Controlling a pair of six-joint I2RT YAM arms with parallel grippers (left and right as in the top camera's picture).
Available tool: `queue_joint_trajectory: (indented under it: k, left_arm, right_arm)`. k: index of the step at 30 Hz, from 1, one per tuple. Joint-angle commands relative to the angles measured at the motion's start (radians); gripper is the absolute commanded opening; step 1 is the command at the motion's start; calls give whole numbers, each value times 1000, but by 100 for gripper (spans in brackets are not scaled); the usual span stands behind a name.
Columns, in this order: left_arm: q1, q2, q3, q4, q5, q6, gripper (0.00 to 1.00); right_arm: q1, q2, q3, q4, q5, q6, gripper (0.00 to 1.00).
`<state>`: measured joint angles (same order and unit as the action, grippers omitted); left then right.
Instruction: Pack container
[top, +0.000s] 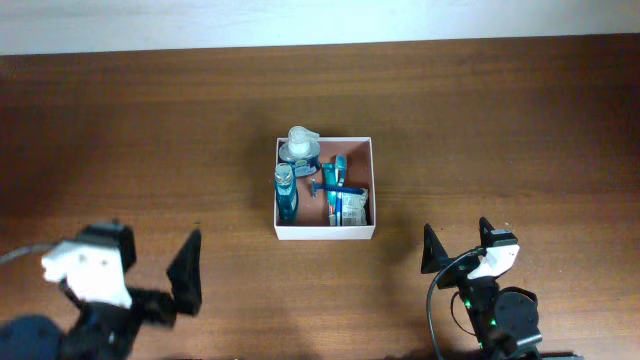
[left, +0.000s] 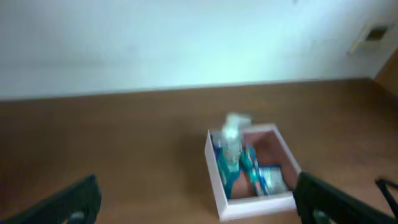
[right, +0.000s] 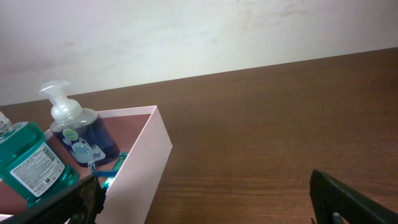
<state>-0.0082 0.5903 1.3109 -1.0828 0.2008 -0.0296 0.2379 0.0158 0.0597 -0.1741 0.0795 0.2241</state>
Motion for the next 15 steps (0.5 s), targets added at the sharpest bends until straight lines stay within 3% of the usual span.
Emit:
queue_joint_trajectory:
  k: [1,5,15]
  left_arm:
    - [-3,-19,-14,-93,-8,8,99]
    - [-2,-100,-79,-164,-7,7,99]
    - [-2,-335,-396,-120,-7,8,99]
  right_arm:
    - [-9,-11,-11,3,11,-10,98]
    - [-9,-11,-11,3,11,-10,98]
    - [-9,-11,-11,3,11,-10,99]
